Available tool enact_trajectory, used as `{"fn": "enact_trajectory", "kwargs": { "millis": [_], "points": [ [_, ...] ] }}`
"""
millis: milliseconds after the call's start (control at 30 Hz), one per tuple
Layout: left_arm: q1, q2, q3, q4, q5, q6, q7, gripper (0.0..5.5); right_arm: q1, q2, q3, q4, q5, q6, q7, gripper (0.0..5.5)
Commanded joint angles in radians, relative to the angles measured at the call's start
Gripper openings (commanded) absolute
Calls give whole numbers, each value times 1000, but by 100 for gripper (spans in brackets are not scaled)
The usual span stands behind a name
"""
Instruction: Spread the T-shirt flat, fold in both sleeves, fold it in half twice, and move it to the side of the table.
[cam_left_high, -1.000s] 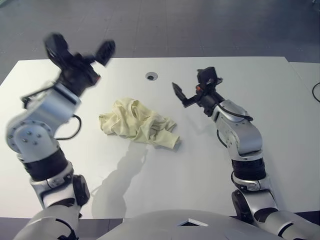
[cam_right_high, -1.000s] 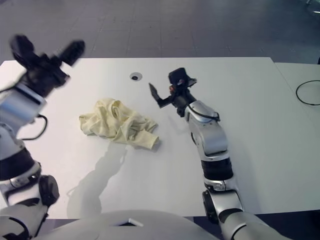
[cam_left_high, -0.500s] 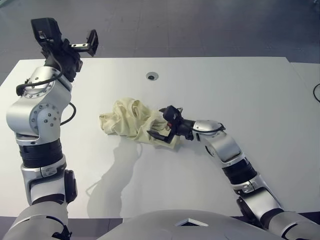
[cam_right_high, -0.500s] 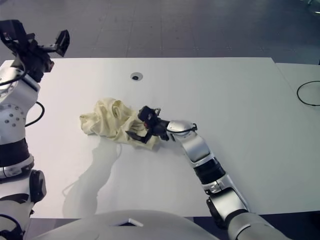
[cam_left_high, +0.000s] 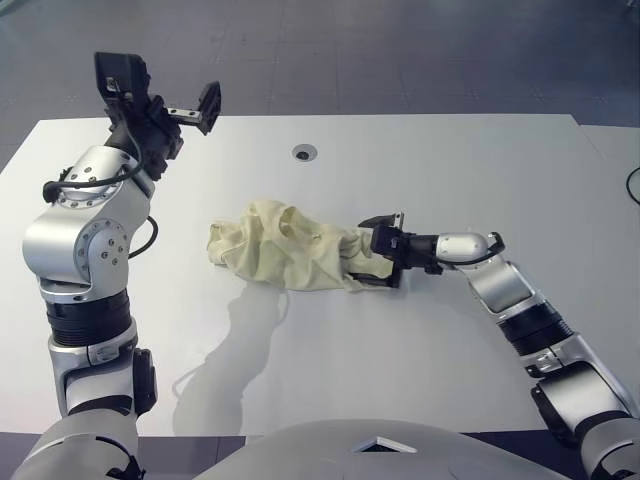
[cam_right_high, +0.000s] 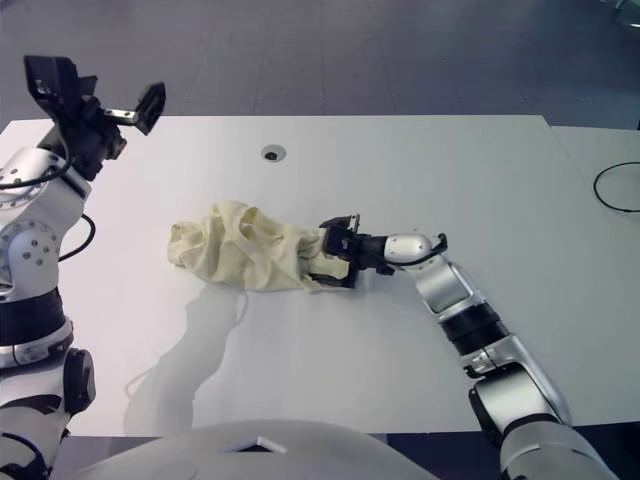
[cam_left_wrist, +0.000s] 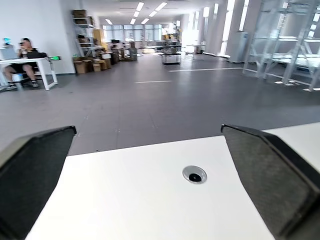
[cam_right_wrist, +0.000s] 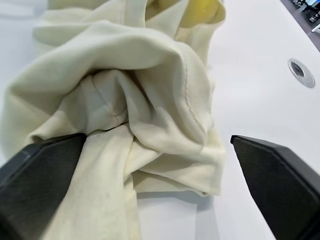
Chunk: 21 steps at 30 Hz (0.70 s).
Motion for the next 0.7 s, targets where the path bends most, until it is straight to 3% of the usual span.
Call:
{"fn": "enact_trajectory", "kwargs": {
  "millis": [33,200,400,533,700],
  "points": [
    [67,56,-69,-18,50,1,-109,540,-7,-70,-11,46,-3,-25,112,538],
    [125,110,-122,-40,49,-22,-301,540,-65,-110,-48,107,0,-99,196,538],
    [112,180,-221,19,45,-126,-653,540,-108,-115,-92,84,31,-79,246,538],
    [-35,156,-308,236,125,-254,-816,540,-155,-85,-184,-21,159,123,249,538],
    [-234,93,-422,592,171,-434,-1188,540,-168,-50,-247,-81,240,335,178,538]
  ]
}}
